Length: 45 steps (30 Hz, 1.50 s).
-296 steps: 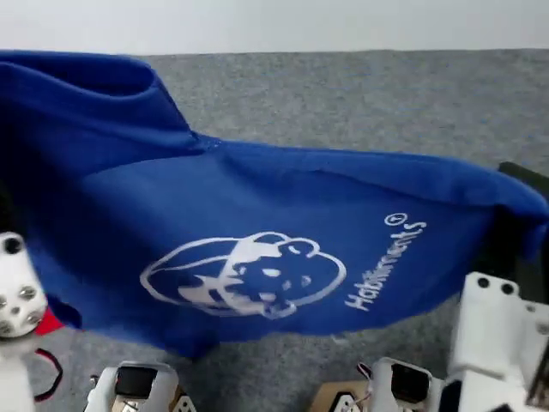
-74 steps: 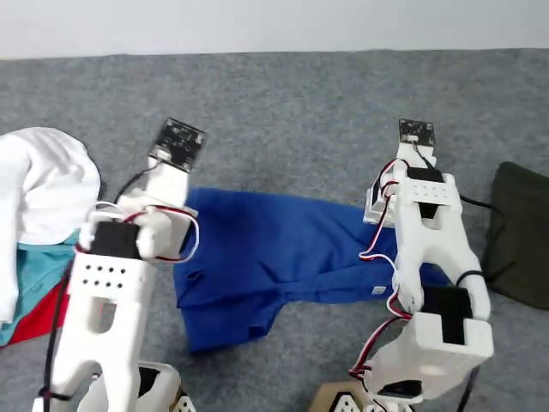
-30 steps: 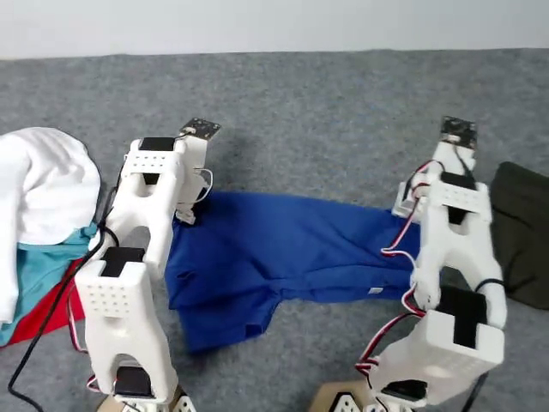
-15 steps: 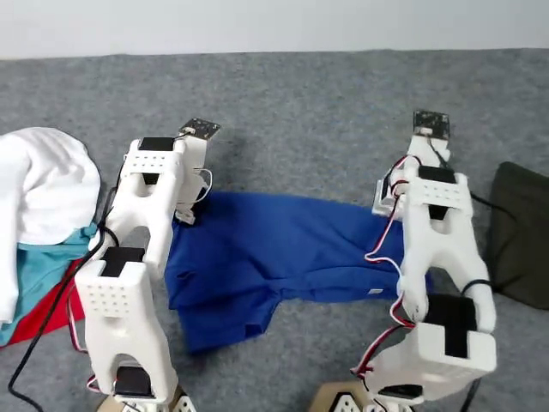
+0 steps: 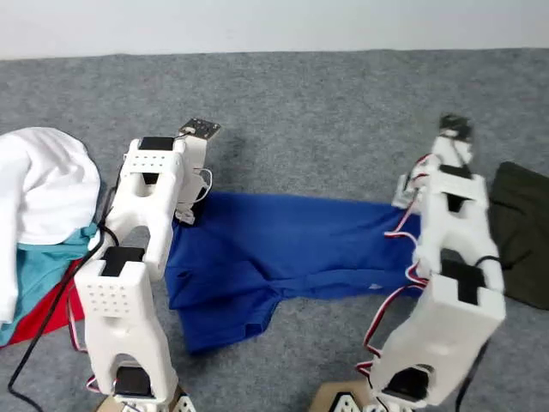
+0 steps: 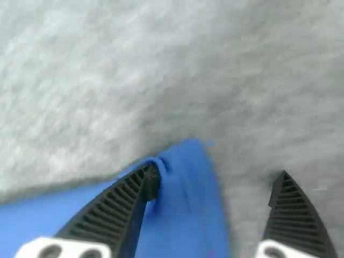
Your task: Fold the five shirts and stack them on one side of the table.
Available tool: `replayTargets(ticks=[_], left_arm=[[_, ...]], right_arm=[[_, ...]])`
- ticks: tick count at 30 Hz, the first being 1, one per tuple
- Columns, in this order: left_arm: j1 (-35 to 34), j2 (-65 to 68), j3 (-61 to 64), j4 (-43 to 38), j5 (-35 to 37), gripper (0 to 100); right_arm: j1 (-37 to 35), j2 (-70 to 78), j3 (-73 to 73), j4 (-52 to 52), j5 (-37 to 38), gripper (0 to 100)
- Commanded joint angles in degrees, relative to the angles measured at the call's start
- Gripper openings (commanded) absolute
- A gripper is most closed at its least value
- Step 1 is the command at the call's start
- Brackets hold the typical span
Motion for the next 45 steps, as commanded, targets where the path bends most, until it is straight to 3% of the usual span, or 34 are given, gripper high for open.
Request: replayTargets(ticks=[1,8,17,24,34,45], left_arm=[[-1.58,-0.26,-0.57,1.05,0.35,0],[-1.58,-0.26,-0.57,0.97,0.35,0],[-1.58,-0.79,-0.75,1.41,0.18,0],[2.29,-12.22,-0.57,3.08,0.26,0],[2.99,-22.51,-0.40,4.04,0.44,0],[2.55,-30.24,-0.66,8.79,0.44,0]], right_arm=[[3.82,-0.48,-5.80,-0.75,2.73,32.8],[4.09,-0.92,-6.59,-0.13,6.86,32.8],[-1.45,-4.97,-6.42,13.05,6.59,32.8],[-1.54,-10.24,-6.42,19.30,6.95,32.8],[-1.71,-15.96,-6.51,19.12,6.95,32.8],[2.07,-8.75,-7.30,19.91,7.03,32.9]])
